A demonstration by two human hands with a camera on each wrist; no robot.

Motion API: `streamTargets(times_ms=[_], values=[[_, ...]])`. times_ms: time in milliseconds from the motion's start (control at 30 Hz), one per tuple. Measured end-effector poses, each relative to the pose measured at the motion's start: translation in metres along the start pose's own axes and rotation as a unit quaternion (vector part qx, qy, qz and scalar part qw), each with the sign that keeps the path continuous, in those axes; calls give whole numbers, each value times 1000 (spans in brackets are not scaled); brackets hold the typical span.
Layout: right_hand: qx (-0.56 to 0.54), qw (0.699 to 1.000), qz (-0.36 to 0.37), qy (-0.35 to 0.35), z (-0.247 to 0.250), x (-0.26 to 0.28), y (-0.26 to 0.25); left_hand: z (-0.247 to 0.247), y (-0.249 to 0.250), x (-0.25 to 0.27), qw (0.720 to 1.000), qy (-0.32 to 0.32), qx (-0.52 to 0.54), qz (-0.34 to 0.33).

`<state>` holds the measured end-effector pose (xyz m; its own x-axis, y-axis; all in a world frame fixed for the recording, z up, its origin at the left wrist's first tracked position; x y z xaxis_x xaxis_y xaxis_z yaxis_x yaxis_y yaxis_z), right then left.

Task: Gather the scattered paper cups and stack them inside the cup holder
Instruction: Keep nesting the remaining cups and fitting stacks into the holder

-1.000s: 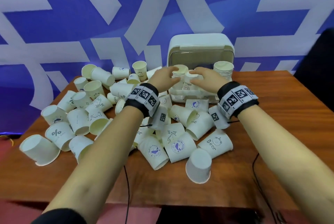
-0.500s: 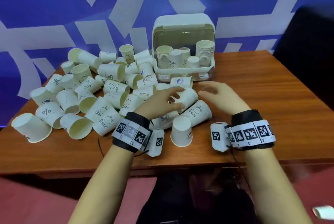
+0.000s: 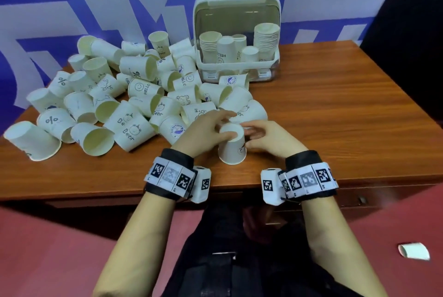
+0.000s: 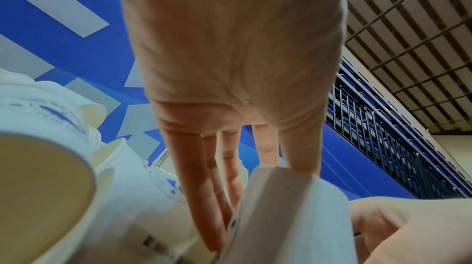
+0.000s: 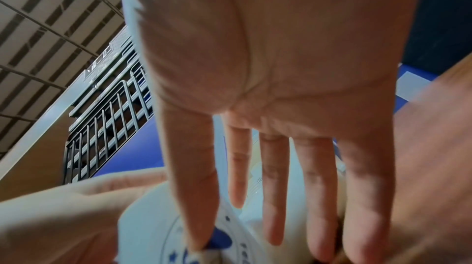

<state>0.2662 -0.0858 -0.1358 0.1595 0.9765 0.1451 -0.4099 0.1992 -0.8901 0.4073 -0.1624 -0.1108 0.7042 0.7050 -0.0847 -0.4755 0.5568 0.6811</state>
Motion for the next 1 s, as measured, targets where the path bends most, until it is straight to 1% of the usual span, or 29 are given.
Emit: streamTargets(times_ms=[100,167,267,333,500,733,833,1000], values=[[-4,1000,11,-21,-8,3,1,-5,-4,3,1000,8,29,1],[-14,999,15,-32,-11,6,0,-10,-2,4,999,-2,41,13],[-8,999,16,-27,-10,6,3,-17,0,4,999,-35,19,20],[3,1000,10,-24,-8,5,5,-18,0,3,999,-35,10,22],[-23,999,3,-23,2,0,0,2,6,-8,999,-9,32,28],[-70,996,51,28,33,-11,-29,42,36,-30,998,41,35,-25],[-109,992,62,28,42,-17,-40,57,44,-41,996,69,34,-38],[-103,989,95,46,63,-31,-67,76,57,-69,993,97,57,-45]])
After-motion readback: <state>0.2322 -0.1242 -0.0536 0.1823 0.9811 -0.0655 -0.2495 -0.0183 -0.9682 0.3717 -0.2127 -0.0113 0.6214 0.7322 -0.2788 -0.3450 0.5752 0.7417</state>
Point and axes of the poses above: each hand's wrist, its own x-axis away from the middle knuckle, its own z-axis out of the back of the hand, y = z × x, the point moved 6 cm from there along -x, towards the middle knuckle, and after that the axes turned 3 degrees about y, right-handed, at the moved point
